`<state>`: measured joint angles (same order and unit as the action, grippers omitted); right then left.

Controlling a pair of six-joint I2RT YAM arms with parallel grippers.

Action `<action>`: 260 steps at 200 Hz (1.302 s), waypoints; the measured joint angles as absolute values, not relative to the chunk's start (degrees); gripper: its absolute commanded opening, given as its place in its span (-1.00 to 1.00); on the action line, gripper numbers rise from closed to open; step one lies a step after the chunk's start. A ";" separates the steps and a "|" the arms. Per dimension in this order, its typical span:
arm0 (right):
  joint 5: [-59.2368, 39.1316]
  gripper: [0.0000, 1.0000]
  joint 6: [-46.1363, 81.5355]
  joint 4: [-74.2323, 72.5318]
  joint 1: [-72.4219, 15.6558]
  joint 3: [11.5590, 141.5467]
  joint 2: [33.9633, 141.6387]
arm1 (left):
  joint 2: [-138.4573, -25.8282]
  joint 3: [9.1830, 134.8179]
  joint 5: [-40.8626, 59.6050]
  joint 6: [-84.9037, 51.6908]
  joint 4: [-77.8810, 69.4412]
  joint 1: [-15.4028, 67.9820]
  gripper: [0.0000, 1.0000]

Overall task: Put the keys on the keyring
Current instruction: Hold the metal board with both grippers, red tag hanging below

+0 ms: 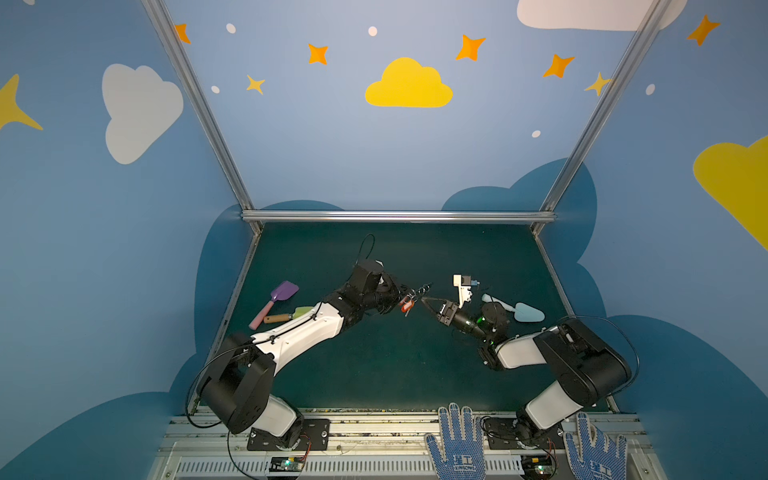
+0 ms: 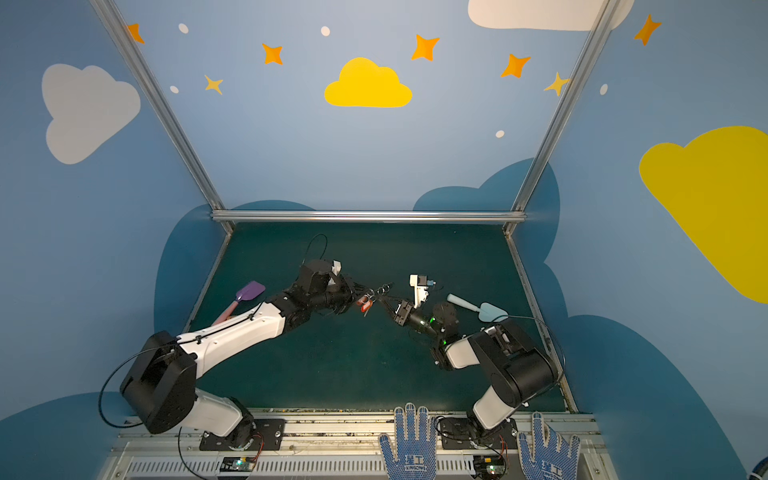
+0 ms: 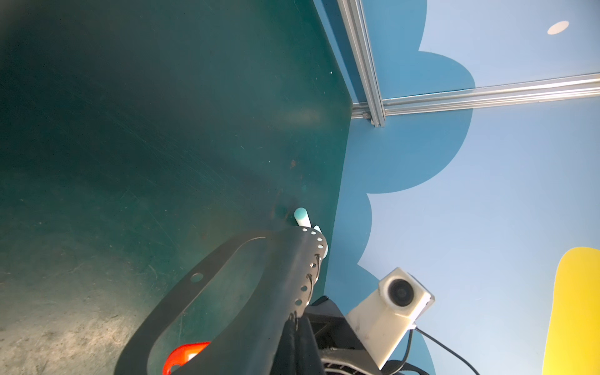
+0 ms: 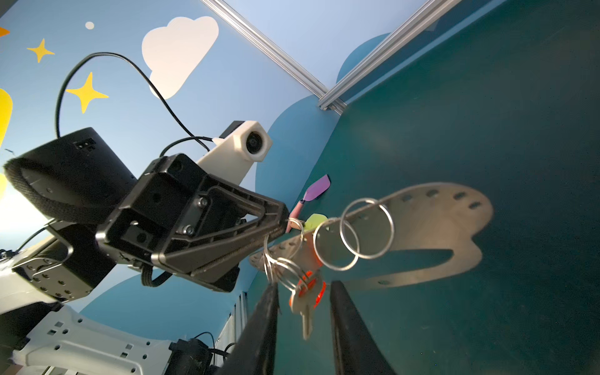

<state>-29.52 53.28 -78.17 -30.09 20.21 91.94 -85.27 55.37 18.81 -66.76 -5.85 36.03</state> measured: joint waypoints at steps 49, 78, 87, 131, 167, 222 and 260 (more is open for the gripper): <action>-31.42 -0.41 43.33 -60.93 -29.98 21.12 78.52 | -85.25 55.37 19.00 -66.74 -5.34 35.66 -0.93; -32.64 -0.33 31.88 -46.41 -30.81 25.63 69.19 | -85.17 55.37 19.97 -66.70 -5.23 35.62 -0.93; -32.88 -0.33 28.99 -42.98 -30.89 26.52 67.40 | -85.17 55.37 20.38 -66.65 -5.13 35.62 -0.93; -35.51 -0.24 20.21 -30.52 -30.68 30.37 66.94 | -85.08 55.37 22.59 -65.91 -3.25 35.46 -0.93; -37.50 -0.14 17.17 -25.87 -30.48 32.10 69.08 | -84.53 55.64 23.97 -65.10 -2.11 35.29 -0.92; -39.20 -0.15 16.64 -26.06 -30.46 33.61 73.01 | -84.53 56.14 25.02 -64.90 -1.56 35.14 -0.92; -38.83 -0.17 16.58 -27.38 -30.41 33.61 73.60 | -84.53 56.14 25.43 -64.90 -1.41 35.03 -0.93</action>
